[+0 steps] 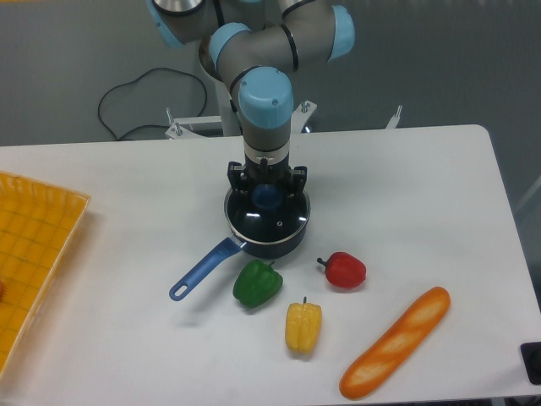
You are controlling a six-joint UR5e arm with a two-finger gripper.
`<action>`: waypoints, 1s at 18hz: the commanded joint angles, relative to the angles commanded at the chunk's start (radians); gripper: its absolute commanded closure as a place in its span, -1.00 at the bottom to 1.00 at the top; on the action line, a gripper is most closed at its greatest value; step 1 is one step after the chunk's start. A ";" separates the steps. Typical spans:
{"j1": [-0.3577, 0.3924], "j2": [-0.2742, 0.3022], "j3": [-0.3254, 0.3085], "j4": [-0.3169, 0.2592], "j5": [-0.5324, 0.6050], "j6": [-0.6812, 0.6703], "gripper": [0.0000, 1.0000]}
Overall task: Open the lid
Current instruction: 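Close the gripper on the blue lid knob, then lift the lid by its knob and pull it off the saucepan rim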
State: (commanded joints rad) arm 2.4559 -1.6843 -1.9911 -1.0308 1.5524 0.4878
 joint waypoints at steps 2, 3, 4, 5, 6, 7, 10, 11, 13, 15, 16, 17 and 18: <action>0.000 0.000 0.000 0.000 0.000 -0.002 -0.04; 0.000 0.002 0.000 0.000 0.000 -0.002 0.00; 0.000 0.003 0.000 0.000 0.000 -0.002 0.03; 0.000 0.003 0.002 0.000 0.000 -0.002 0.04; 0.000 0.003 0.005 0.000 -0.002 0.000 0.05; 0.000 0.003 0.011 -0.003 0.002 0.002 0.06; 0.000 0.003 0.035 -0.008 0.002 0.000 0.06; 0.000 0.002 0.041 -0.014 0.002 -0.002 0.06; 0.003 0.002 0.049 -0.026 0.002 0.000 0.06; 0.006 0.002 0.073 -0.066 0.002 0.000 0.06; 0.011 0.002 0.089 -0.087 0.002 0.000 0.06; 0.015 0.002 0.106 -0.109 0.002 0.002 0.06; 0.018 0.002 0.121 -0.133 0.002 0.003 0.06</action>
State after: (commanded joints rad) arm 2.4743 -1.6828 -1.8701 -1.1640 1.5539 0.4909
